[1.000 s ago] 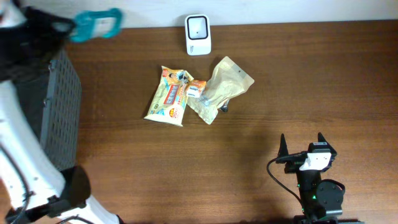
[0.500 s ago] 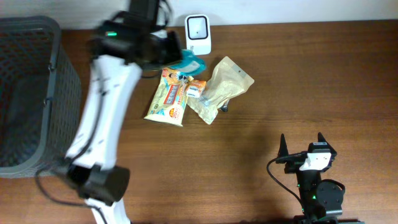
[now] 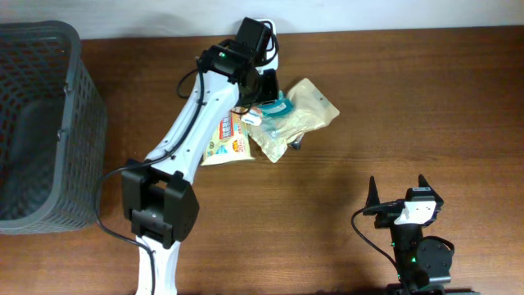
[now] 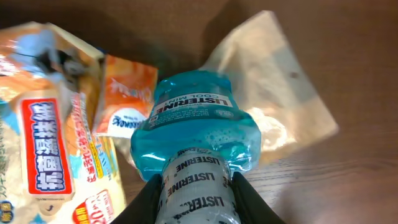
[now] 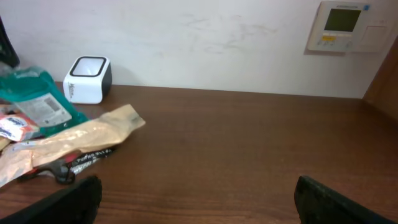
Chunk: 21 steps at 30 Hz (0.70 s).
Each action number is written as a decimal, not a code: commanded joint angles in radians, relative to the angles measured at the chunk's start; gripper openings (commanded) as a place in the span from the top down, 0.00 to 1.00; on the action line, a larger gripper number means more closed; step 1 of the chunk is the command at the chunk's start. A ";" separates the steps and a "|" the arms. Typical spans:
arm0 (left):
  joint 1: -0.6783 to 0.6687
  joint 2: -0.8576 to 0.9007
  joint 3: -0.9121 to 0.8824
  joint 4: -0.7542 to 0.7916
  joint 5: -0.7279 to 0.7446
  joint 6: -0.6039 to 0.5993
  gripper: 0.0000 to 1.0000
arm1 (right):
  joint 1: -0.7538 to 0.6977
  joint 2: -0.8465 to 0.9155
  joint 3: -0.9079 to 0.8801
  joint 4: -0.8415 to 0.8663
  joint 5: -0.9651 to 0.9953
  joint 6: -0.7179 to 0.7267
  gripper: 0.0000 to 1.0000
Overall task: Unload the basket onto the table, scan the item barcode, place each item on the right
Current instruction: 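Release the bottle onto the clear bag and retract the left gripper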
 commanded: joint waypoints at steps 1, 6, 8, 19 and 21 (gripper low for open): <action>-0.008 0.003 0.015 -0.021 -0.007 0.007 0.57 | 0.005 -0.007 -0.008 -0.004 0.002 0.008 0.02; -0.007 -0.003 0.056 -0.095 -0.007 0.010 0.39 | 0.005 -0.007 -0.008 -0.004 0.002 0.008 0.02; -0.008 -0.008 0.100 -0.145 -0.007 0.010 0.29 | 0.005 -0.007 -0.008 -0.004 0.002 0.008 0.02; 0.037 -0.010 0.503 -0.423 -0.029 0.122 0.09 | 0.005 -0.007 -0.008 -0.004 0.002 0.008 0.02; 0.071 -0.013 0.615 -0.512 -0.091 0.122 0.00 | 0.005 -0.007 -0.008 -0.004 0.002 0.008 0.02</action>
